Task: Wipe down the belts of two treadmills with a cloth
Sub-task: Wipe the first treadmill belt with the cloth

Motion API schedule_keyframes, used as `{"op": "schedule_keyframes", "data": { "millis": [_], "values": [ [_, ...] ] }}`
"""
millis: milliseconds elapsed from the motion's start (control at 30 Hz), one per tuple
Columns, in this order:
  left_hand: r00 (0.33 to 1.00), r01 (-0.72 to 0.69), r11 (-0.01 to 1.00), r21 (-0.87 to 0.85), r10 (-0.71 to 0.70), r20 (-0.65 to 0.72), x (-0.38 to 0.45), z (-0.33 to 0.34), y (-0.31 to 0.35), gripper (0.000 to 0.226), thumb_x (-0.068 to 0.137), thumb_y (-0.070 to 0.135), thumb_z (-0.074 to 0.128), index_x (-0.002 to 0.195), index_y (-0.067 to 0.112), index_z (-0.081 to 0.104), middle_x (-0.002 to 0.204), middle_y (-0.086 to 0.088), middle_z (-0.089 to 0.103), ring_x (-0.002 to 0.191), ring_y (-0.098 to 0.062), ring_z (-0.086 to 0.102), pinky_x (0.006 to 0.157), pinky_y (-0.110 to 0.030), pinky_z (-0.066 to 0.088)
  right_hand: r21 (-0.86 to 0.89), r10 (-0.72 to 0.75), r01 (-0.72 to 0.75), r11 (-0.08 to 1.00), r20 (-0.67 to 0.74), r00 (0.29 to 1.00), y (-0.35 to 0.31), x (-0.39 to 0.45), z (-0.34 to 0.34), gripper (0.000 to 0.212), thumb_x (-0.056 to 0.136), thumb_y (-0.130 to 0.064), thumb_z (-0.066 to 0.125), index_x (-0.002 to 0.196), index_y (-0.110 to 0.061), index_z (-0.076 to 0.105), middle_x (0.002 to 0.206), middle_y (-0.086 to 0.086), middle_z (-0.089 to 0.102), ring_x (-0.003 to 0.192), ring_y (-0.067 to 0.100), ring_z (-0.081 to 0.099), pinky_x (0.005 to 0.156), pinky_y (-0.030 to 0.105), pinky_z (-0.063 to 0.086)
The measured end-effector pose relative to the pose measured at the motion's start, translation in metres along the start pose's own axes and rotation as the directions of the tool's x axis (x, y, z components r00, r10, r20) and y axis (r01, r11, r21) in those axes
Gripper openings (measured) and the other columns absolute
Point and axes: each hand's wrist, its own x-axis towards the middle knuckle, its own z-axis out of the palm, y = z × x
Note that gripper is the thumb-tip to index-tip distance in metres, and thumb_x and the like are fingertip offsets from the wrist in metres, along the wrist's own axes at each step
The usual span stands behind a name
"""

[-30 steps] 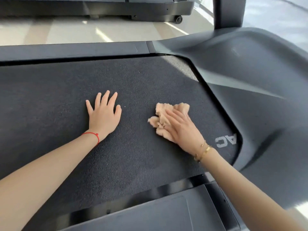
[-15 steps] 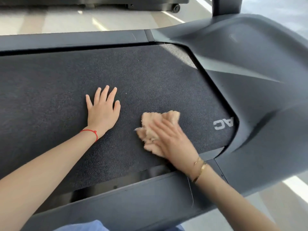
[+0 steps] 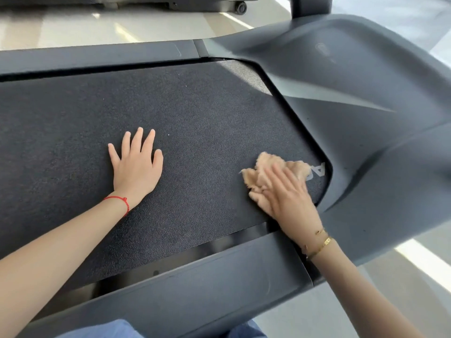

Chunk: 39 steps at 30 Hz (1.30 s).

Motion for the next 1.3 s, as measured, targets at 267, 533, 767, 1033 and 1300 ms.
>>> {"op": "schedule_keyframes", "data": {
  "millis": [267, 533, 767, 1033, 1300],
  "values": [
    [1.0, -0.003, 1.0, -0.01, 0.003, 0.024, 0.002, 0.0, 0.001, 0.055, 0.104, 0.038, 0.033, 0.156, 0.023, 0.026, 0.165, -0.004, 0.019, 0.152, -0.029, 0.008, 0.118, -0.065, 0.001, -0.067, 0.311, -0.313, 0.947, -0.034, 0.95, 0.025, 0.026, 0.013, 0.052, 0.096, -0.04, 0.035, 0.138, -0.014, 0.051, 0.143, 0.006, 0.052, 0.134, 0.03, 0.041, 0.113, 0.054, 0.024],
    [0.998, -0.02, 1.0, -0.016, 0.021, 0.06, 0.017, 0.003, 0.017, 0.057, 0.103, 0.039, 0.034, 0.157, 0.025, 0.024, 0.165, -0.003, 0.017, 0.152, -0.028, 0.006, 0.117, -0.067, 0.0, 0.087, 0.048, -0.044, 0.995, -0.041, 0.998, 0.03, 0.044, 0.009, 0.047, 0.096, -0.034, 0.04, 0.134, -0.01, 0.056, 0.14, 0.01, 0.053, 0.131, 0.029, 0.044, 0.114, 0.047, 0.027],
    [0.997, -0.039, 0.999, -0.013, 0.04, 0.07, 0.036, 0.007, 0.033, 0.057, 0.102, 0.038, 0.035, 0.157, 0.026, 0.024, 0.165, -0.003, 0.018, 0.152, -0.029, 0.007, 0.117, -0.067, 0.002, 0.084, -0.007, 0.004, 0.996, 0.028, 1.0, 0.03, 0.134, 0.015, 0.05, 0.1, -0.042, 0.032, 0.109, -0.005, 0.066, 0.119, 0.016, 0.064, 0.115, 0.035, 0.053, 0.107, 0.054, 0.032],
    [0.998, -0.016, 1.0, -0.006, 0.017, 0.057, 0.067, 0.019, 0.062, 0.058, 0.102, 0.04, 0.032, 0.157, 0.026, 0.022, 0.166, -0.003, 0.015, 0.152, -0.03, 0.006, 0.117, -0.067, 0.0, 0.106, -0.088, 0.081, 0.991, 0.066, 0.994, 0.048, 0.162, 0.043, 0.055, 0.097, -0.043, 0.033, 0.135, -0.009, 0.055, 0.14, 0.011, 0.054, 0.133, 0.031, 0.045, 0.115, 0.049, 0.026],
    [1.0, -0.004, 0.997, 0.073, 0.002, 0.03, 0.064, 0.024, 0.064, 0.06, 0.101, 0.044, 0.019, 0.159, 0.028, 0.015, 0.166, -0.002, 0.013, 0.153, -0.029, 0.006, 0.119, -0.064, 0.004, 0.009, 0.035, -0.036, 0.999, 0.154, 0.988, 0.08, 0.296, 0.061, 0.051, 0.101, -0.043, 0.03, 0.14, -0.016, 0.048, 0.154, 0.009, 0.036, 0.142, 0.029, 0.029, 0.118, 0.043, 0.016]
  ]
}}
